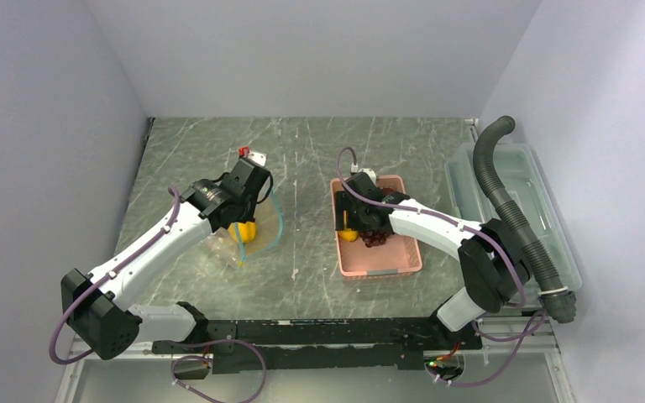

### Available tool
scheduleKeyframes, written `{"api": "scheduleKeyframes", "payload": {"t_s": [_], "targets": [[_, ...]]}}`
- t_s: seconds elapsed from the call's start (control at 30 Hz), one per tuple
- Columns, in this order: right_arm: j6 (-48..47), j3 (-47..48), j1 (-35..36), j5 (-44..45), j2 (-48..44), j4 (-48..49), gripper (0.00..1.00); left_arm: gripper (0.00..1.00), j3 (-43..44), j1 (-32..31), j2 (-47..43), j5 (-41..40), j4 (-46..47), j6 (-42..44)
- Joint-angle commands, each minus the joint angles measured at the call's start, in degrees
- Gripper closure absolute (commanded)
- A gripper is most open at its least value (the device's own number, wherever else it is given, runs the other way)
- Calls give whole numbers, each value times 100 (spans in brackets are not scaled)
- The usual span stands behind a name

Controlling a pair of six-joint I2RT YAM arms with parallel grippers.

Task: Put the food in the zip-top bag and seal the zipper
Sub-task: Pick up the fake fruit from the bin.

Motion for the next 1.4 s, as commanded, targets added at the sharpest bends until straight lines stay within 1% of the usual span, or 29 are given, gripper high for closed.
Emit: {"api": "scheduleKeyframes", "payload": {"t_s": [0.0,0.23,0.47,0.6,0.87,0.97,1.03,1.17,1.27,1.37], "targets": [[-100,-20,-5,-90,-34,298,26,100,-5,10,15,-98,55,4],[-75,-26,-14,-62,40,365,33,100,4,8,50,-88,44,2],[-57,-54,-5,-10,-165,350,50,100,6,5,68,-110,35,2],[-32,-87,-6,19,-500,237,55,100,1,7,68,-101,43,2],[-8,-193,-5,154,-1232,-17,57,100,6,8,71,-85,43,1],[-1,-230,-5,160,-1399,-73,56,100,3,3,68,-82,55,-2],[8,-224,-5,88,-1409,-99,52,100,3,8,77,-75,44,-7],[89,-249,-5,-73,-1352,-33,47,100,4,8,70,-71,44,-7],[127,-280,-5,-136,-1242,61,47,100,15,10,91,-66,42,-16],[136,-233,-5,-92,-1039,62,48,100,18,8,95,-57,41,-7]]}}
